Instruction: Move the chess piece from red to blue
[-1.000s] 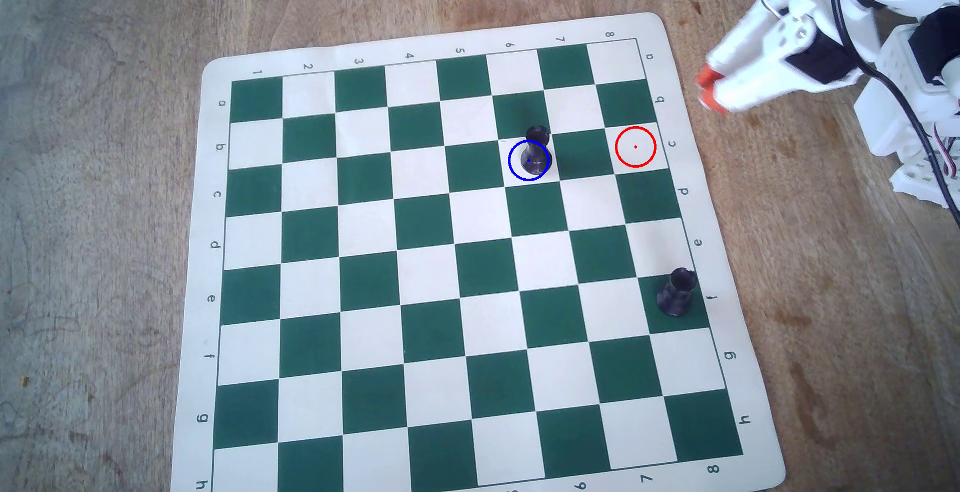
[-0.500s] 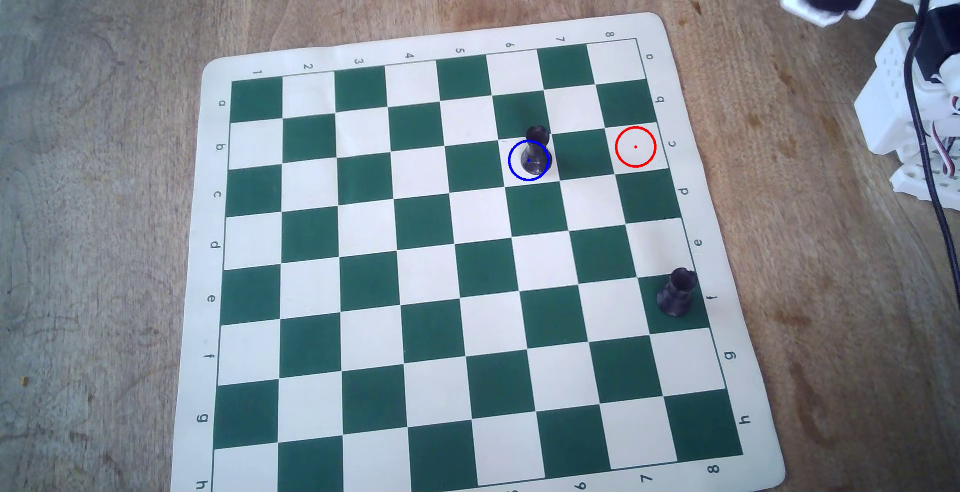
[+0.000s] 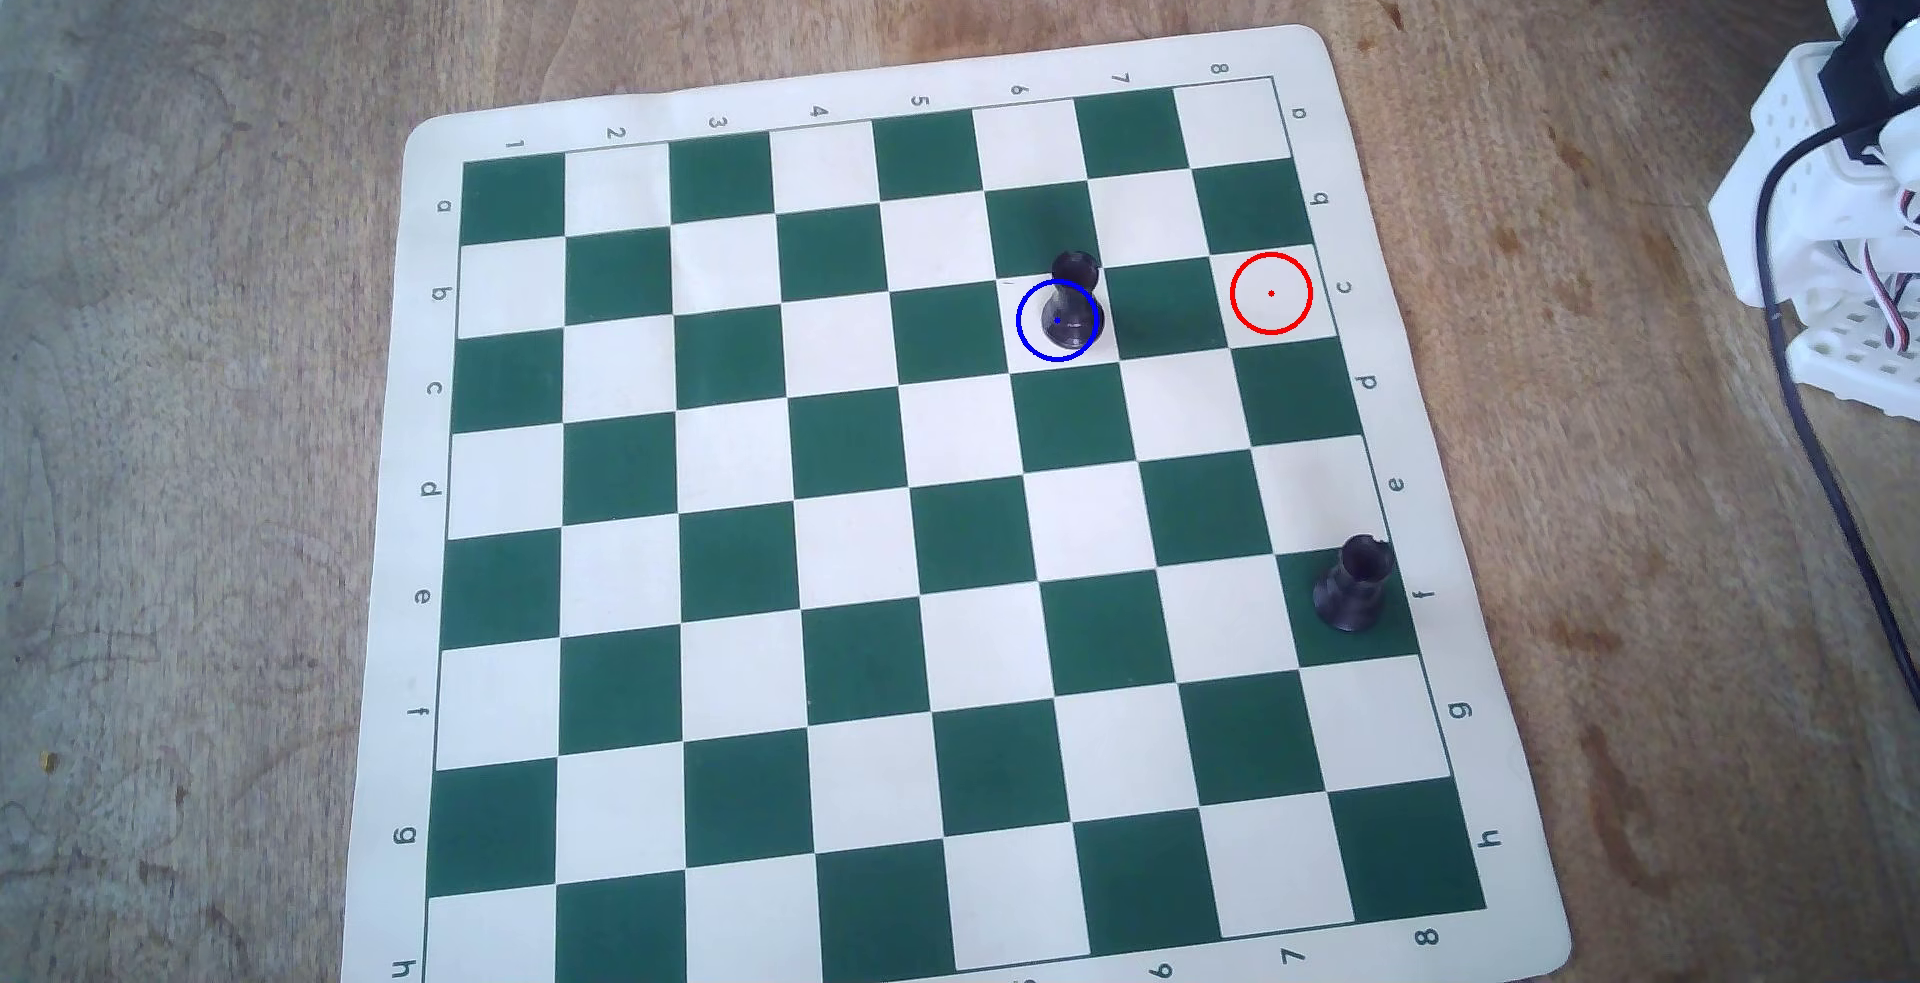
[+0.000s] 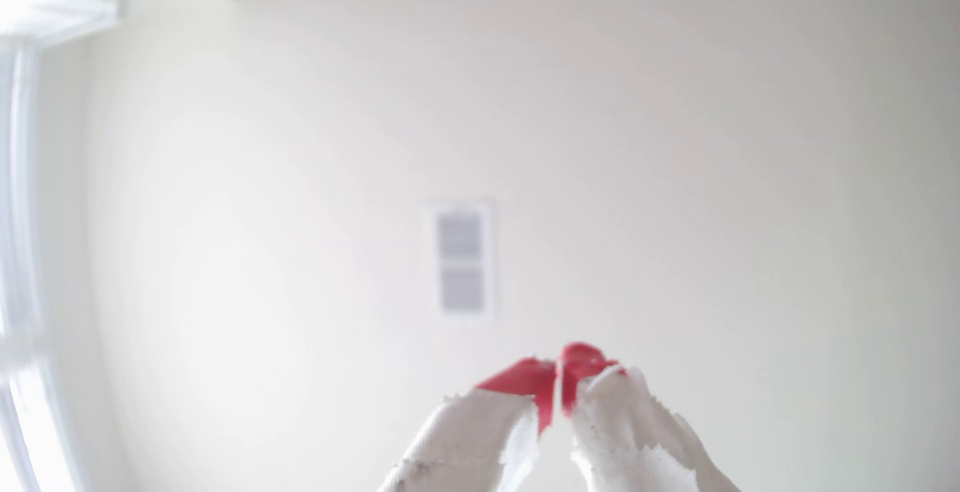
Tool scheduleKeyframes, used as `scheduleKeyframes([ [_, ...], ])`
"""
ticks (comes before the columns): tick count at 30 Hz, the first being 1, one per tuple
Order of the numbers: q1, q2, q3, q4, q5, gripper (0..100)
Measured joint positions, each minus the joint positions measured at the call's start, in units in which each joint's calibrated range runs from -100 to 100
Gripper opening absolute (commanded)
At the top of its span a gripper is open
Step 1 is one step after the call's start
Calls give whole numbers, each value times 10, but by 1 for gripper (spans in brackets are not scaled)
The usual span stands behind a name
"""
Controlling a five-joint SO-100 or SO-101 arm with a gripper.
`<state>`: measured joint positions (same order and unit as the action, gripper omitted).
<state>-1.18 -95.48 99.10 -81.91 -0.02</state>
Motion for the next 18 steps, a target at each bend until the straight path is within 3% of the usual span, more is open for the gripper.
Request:
scheduleKeyframes([
  [6,-5,-1,0,-155,8,0],
  [18,-5,-1,0,-177,25,0],
])
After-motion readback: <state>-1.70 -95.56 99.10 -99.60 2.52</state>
